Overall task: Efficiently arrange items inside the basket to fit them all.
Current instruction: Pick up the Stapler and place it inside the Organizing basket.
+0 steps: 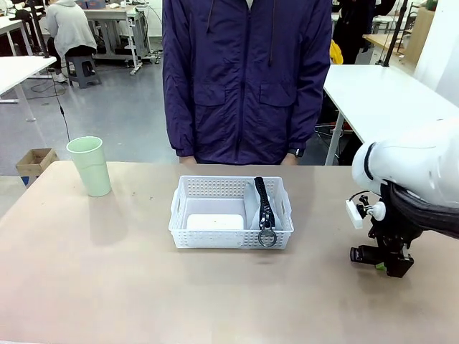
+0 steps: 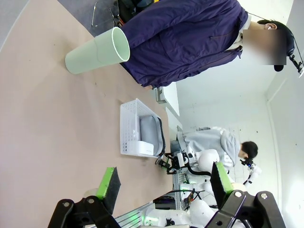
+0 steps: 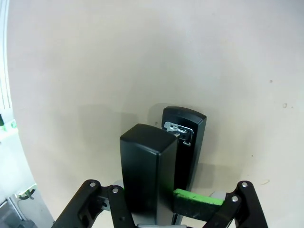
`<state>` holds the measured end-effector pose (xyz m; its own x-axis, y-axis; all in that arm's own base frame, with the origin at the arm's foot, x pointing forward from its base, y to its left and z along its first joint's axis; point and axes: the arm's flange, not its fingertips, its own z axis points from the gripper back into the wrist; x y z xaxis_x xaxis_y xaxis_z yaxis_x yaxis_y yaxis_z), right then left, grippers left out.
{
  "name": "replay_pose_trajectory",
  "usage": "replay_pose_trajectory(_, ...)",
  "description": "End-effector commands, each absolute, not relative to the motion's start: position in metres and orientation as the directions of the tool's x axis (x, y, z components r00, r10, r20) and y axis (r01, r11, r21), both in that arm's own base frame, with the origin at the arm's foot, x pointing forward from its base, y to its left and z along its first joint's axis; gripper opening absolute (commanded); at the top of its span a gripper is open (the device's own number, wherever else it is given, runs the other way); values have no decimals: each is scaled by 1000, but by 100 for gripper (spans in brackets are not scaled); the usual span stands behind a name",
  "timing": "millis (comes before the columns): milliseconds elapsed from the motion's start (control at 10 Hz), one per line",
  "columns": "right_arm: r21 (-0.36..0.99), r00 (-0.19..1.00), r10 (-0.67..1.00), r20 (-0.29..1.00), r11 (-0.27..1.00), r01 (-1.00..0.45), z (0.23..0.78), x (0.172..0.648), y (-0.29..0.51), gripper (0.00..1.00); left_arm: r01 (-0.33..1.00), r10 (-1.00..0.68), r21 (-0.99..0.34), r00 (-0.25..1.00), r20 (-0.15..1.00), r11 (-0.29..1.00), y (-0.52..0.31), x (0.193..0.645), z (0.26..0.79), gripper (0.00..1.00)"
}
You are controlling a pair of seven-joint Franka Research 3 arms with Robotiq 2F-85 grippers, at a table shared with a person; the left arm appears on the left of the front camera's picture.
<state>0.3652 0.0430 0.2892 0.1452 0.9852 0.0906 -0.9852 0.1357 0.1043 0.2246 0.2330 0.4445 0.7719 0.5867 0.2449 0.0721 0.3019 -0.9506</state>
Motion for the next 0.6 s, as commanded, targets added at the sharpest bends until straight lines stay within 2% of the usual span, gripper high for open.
replay_pose_trajectory(0, 104, 131, 980, 153, 116, -988, 290, 310, 26, 0, 98, 586, -950, 766, 263, 297, 233, 225, 446, 100)
replay_pose_trajectory(200, 167, 155, 963, 221, 120, -979, 325, 305, 22, 0, 98, 586, -950, 766, 263, 297, 233, 225, 446, 100)
replay_pose_trajectory(300, 244, 193, 938, 287, 123, -962, 349, 300, 22, 0, 98, 586, -950, 766, 263, 297, 233, 225, 446, 100)
replay_pose_trajectory(400, 333, 290, 900, 327, 177, -926, 372, 296, 23, 0, 98, 586, -950, 766, 263, 297, 233, 225, 446, 100)
replay_pose_trajectory(500, 391, 434, 843, 318, 301, -870, 385, 298, 24, 0, 98, 586, -950, 766, 263, 297, 233, 225, 446, 100)
